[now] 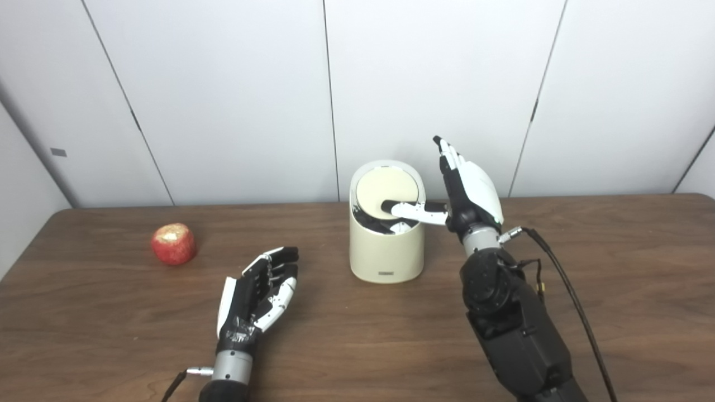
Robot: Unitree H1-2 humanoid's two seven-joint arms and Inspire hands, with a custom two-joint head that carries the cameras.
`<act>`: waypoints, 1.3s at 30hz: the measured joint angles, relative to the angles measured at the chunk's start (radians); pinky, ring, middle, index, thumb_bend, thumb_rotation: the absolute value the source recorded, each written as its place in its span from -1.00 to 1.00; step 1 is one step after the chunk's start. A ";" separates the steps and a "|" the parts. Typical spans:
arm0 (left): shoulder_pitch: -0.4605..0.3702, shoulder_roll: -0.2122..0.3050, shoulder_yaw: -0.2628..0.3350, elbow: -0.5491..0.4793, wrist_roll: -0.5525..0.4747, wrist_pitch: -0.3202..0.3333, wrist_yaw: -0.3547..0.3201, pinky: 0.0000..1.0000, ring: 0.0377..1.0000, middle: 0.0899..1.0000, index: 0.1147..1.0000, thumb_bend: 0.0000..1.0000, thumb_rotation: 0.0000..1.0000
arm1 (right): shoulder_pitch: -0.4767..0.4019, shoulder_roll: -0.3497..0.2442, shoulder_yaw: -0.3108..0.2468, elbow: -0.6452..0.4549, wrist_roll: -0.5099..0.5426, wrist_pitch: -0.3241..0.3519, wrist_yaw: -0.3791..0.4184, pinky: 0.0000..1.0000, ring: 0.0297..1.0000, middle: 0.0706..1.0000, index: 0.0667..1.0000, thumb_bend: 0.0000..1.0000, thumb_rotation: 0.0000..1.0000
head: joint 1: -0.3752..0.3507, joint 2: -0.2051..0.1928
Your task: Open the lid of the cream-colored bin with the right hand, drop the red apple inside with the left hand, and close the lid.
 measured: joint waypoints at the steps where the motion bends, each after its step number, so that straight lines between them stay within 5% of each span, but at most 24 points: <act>1: 0.000 0.000 0.000 0.000 0.000 0.000 0.000 0.34 0.44 0.46 0.43 -0.50 -0.42 | -0.001 0.000 0.002 0.004 -0.009 0.000 0.000 0.94 1.00 1.00 1.00 0.83 -0.14 | 0.000 0.002; 9: 0.001 -0.001 -0.002 -0.002 0.000 0.000 0.000 0.32 0.44 0.46 0.42 -0.50 -0.39 | -0.028 -0.001 0.012 0.007 -0.049 -0.001 -0.008 0.91 1.00 1.00 1.00 0.71 -0.39 | 0.002 0.003; 39: 0.014 -0.003 -0.003 -0.017 0.000 0.008 0.000 0.33 0.45 0.46 0.43 -0.50 -0.36 | -0.022 -0.007 0.058 -0.011 -0.067 -0.008 -0.039 0.79 0.92 0.97 0.97 0.49 -0.67 | 0.000 0.014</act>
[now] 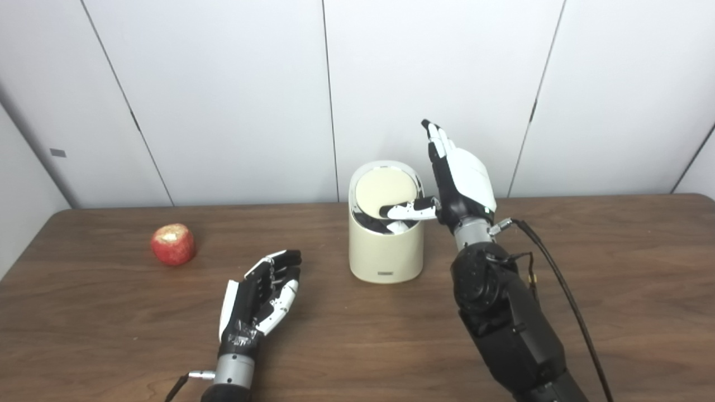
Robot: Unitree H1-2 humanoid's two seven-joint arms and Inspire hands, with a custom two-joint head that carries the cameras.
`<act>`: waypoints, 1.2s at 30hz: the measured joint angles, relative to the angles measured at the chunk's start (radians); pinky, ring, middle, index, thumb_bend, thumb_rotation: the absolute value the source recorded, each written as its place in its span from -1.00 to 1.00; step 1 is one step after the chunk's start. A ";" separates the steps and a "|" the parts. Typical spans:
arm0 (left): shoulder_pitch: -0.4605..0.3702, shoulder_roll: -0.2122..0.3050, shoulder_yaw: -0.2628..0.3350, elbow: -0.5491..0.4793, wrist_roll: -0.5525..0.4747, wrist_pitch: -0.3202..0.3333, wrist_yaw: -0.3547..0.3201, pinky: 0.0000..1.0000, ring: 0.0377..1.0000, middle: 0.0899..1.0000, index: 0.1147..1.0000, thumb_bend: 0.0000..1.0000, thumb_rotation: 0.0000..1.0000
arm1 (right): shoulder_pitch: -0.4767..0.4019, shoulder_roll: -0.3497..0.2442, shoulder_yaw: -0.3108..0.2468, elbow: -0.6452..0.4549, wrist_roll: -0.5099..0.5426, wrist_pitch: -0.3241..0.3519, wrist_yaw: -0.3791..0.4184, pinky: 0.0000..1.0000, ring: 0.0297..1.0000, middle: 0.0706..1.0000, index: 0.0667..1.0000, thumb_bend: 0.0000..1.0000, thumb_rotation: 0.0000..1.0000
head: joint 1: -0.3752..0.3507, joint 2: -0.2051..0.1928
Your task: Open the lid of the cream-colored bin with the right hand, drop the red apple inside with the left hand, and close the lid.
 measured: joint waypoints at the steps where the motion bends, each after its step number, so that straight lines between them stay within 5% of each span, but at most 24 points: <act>1: 0.000 0.000 0.000 0.000 0.001 0.000 0.000 0.33 0.45 0.45 0.42 -0.50 -0.36 | 0.000 0.000 0.001 0.000 -0.002 -0.001 -0.002 0.79 0.92 0.97 0.97 0.49 -0.66 | 0.000 0.000; 16: 0.002 0.000 -0.001 -0.003 0.010 0.007 0.000 0.33 0.44 0.44 0.41 -0.50 -0.38 | 0.015 0.000 0.005 -0.008 -0.020 -0.005 -0.006 0.75 0.89 0.94 0.95 0.48 -0.65 | -0.002 0.002; 20: 0.002 0.000 0.000 -0.003 0.009 0.007 0.000 0.33 0.43 0.44 0.41 -0.51 -0.39 | 0.028 0.001 -0.007 -0.015 0.004 -0.005 0.002 0.78 0.90 0.95 0.96 0.58 -0.24 | -0.003 0.002; 25: 0.002 0.001 0.000 -0.003 0.005 0.007 0.000 0.33 0.43 0.45 0.42 -0.48 -0.37 | 0.067 0.003 -0.031 -0.027 0.061 0.001 0.032 0.71 0.89 0.97 0.97 0.58 0.63 | -0.003 -0.005; 30: 0.002 0.001 0.000 -0.003 0.004 0.007 0.000 0.33 0.43 0.45 0.43 -0.50 -0.41 | 0.084 0.001 -0.034 -0.037 0.084 0.000 0.046 0.67 0.86 0.94 0.95 0.71 0.92 | -0.003 -0.006; 36: 0.002 0.001 0.000 -0.003 0.000 0.008 -0.002 0.33 0.44 0.46 0.43 -0.50 -0.41 | 0.095 -0.005 -0.035 -0.057 0.103 -0.026 0.045 0.64 0.87 0.95 0.96 0.89 1.00 | 0.000 -0.006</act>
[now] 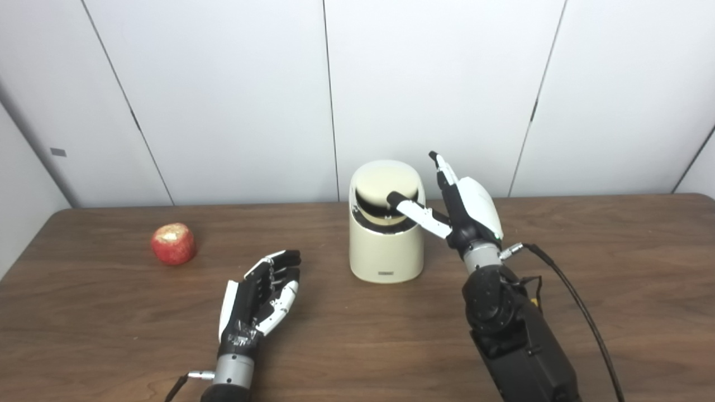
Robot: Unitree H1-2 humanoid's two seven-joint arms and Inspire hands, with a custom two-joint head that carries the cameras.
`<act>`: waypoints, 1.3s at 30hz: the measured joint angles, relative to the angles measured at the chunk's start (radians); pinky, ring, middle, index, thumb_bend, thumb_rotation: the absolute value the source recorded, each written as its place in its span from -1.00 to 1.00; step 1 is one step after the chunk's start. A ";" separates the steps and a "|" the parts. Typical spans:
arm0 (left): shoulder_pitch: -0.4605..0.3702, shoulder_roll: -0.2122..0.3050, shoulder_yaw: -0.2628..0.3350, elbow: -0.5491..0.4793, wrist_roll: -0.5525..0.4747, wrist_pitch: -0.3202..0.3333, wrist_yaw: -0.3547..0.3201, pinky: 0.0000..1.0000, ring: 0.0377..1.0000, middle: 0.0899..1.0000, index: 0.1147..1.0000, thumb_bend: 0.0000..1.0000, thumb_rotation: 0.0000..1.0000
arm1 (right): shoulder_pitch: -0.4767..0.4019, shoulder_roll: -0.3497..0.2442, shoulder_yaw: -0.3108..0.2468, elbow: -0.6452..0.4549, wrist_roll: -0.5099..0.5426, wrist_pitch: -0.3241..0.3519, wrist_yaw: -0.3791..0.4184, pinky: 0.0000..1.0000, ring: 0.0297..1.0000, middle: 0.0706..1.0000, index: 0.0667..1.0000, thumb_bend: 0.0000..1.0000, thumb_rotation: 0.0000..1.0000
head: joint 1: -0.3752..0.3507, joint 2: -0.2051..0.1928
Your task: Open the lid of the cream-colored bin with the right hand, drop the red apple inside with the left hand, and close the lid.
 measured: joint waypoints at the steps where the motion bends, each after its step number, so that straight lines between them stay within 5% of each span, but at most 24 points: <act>1: 0.000 0.000 0.000 0.000 0.000 0.000 -0.001 0.33 0.44 0.46 0.43 -0.51 -0.42 | 0.006 -0.002 0.000 -0.012 0.001 -0.004 0.000 0.64 0.88 0.95 0.96 0.90 1.00 | 0.000 0.000; 8: 0.000 0.000 -0.001 0.000 0.000 0.000 0.000 0.33 0.44 0.46 0.42 -0.51 -0.41 | 0.064 -0.013 -0.018 -0.077 0.025 -0.067 -0.020 0.66 0.88 0.95 0.97 1.00 1.00 | 0.003 -0.006; 14: 0.000 0.001 -0.001 0.001 -0.001 0.000 -0.001 0.33 0.43 0.46 0.42 -0.50 -0.40 | 0.171 -0.029 -0.043 -0.120 0.077 -0.206 -0.055 0.70 0.89 0.97 0.97 0.97 0.96 | 0.006 -0.009; 17: 0.000 0.001 0.000 0.001 0.000 -0.001 0.001 0.32 0.43 0.45 0.42 -0.50 -0.41 | 0.226 -0.031 -0.068 -0.130 0.098 -0.278 -0.094 0.62 0.82 0.90 0.87 0.71 0.88 | 0.006 -0.011; 19: -0.001 0.001 0.000 0.002 -0.001 -0.001 0.001 0.33 0.44 0.45 0.42 -0.50 -0.41 | 0.264 -0.030 -0.083 -0.127 0.112 -0.335 -0.132 0.60 0.80 0.87 0.82 0.09 0.74 | 0.003 -0.012; 24: -0.001 0.002 0.001 0.004 -0.003 -0.002 0.000 0.33 0.44 0.45 0.41 -0.50 -0.41 | 0.330 -0.030 -0.114 -0.093 0.145 -0.452 -0.192 0.57 0.75 0.80 0.77 -0.47 0.62 | 0.006 -0.012; 27: -0.001 0.002 0.001 0.004 -0.004 -0.003 0.000 0.33 0.44 0.44 0.41 -0.49 -0.39 | 0.366 -0.030 -0.135 -0.066 0.172 -0.512 -0.217 0.54 0.69 0.71 0.68 -0.50 0.69 | 0.003 -0.009; 33: -0.001 0.006 0.004 0.006 -0.005 -0.006 -0.001 0.33 0.44 0.44 0.41 -0.48 -0.34 | 0.427 -0.033 -0.162 -0.040 0.219 -0.646 -0.245 0.42 0.58 0.56 0.54 -0.57 0.37 | 0.006 -0.008; 39: -0.004 0.006 0.004 0.015 -0.007 -0.018 -0.001 0.33 0.44 0.45 0.42 -0.48 -0.35 | 0.422 -0.032 -0.186 -0.021 0.218 -0.741 -0.270 0.39 0.55 0.55 0.52 -0.57 0.31 | 0.014 -0.011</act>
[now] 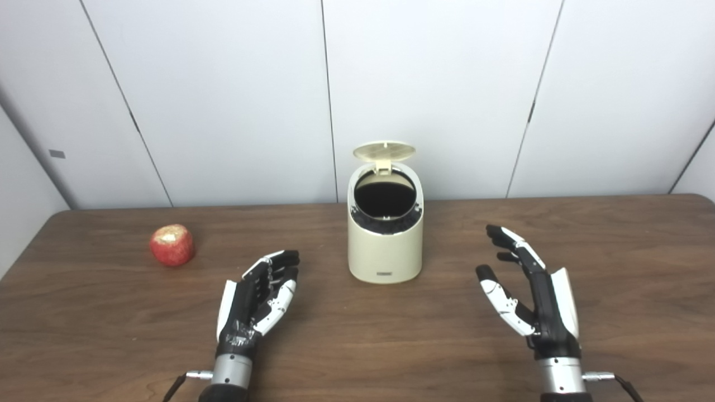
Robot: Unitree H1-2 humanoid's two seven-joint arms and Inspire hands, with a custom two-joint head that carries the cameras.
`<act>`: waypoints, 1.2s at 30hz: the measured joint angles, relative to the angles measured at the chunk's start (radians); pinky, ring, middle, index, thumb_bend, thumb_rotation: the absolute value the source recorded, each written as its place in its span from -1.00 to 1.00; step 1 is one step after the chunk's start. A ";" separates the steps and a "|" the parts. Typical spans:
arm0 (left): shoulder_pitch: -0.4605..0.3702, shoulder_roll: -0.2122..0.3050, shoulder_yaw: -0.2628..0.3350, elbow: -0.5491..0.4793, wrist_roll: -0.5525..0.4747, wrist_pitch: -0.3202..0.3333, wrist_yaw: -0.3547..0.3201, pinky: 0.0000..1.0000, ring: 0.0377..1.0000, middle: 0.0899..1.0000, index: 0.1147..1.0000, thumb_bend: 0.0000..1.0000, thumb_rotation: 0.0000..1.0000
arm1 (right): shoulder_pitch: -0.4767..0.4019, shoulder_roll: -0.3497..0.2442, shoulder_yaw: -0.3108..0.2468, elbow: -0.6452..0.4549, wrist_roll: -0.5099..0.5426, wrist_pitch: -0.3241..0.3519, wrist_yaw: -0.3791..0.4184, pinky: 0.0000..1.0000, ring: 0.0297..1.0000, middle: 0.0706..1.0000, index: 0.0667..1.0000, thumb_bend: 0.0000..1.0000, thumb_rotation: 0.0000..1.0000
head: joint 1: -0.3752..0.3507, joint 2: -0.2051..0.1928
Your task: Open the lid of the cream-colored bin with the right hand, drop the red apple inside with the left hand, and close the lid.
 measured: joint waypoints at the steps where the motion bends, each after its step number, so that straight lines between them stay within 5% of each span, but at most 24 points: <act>1: -0.001 0.000 0.000 0.002 0.000 0.000 0.000 0.34 0.44 0.45 0.42 -0.49 -0.34 | -0.002 0.000 -0.001 0.005 0.000 -0.016 -0.004 0.39 0.55 0.55 0.52 -0.57 0.32 | 0.000 -0.002; 11: -0.003 0.000 0.000 0.006 0.011 -0.006 0.011 0.31 0.43 0.44 0.41 -0.49 -0.35 | -0.021 0.000 -0.015 0.033 -0.026 -0.057 -0.033 0.32 0.51 0.53 0.50 -0.58 0.29 | 0.006 -0.006; 15: -0.002 0.019 -0.019 0.001 0.128 -0.038 0.048 0.25 0.46 0.47 0.50 0.15 -0.44 | -0.021 0.001 -0.018 0.033 -0.019 -0.055 -0.028 0.30 0.48 0.50 0.48 -0.58 0.27 | 0.015 -0.006; 16: 0.000 0.030 -0.022 -0.009 0.167 -0.037 0.053 0.31 0.50 0.51 0.55 0.39 -0.39 | -0.021 0.001 -0.019 0.033 -0.011 -0.055 -0.026 0.33 0.50 0.50 0.49 -0.58 0.27 | 0.015 -0.006; 19: 0.000 0.066 -0.024 -0.096 0.315 -0.036 0.096 0.57 0.67 0.63 0.67 0.69 -0.34 | -0.020 0.001 -0.032 0.033 0.025 -0.054 -0.015 0.37 0.52 0.51 0.50 -0.60 0.28 | 0.023 -0.005; 25: -0.043 0.165 0.015 -0.254 0.546 0.060 0.117 0.78 0.93 0.89 0.92 0.95 -0.24 | -0.021 -0.003 -0.035 0.037 0.069 -0.055 0.015 0.33 0.48 0.49 0.48 -0.55 0.35 | 0.043 -0.008; 28: -0.051 0.207 0.049 -0.286 0.582 0.130 0.104 0.53 0.88 0.92 0.95 1.00 -0.26 | -0.021 -0.005 -0.035 0.038 0.084 -0.055 0.029 0.33 0.49 0.49 0.47 -0.57 0.28 | 0.049 -0.008; 36: -0.052 0.276 0.065 -0.311 0.663 0.281 0.028 0.61 0.92 0.92 0.94 1.00 -0.51 | -0.021 -0.011 -0.033 0.041 0.089 -0.055 0.064 0.30 0.48 0.50 0.48 -0.59 0.27 | 0.095 -0.021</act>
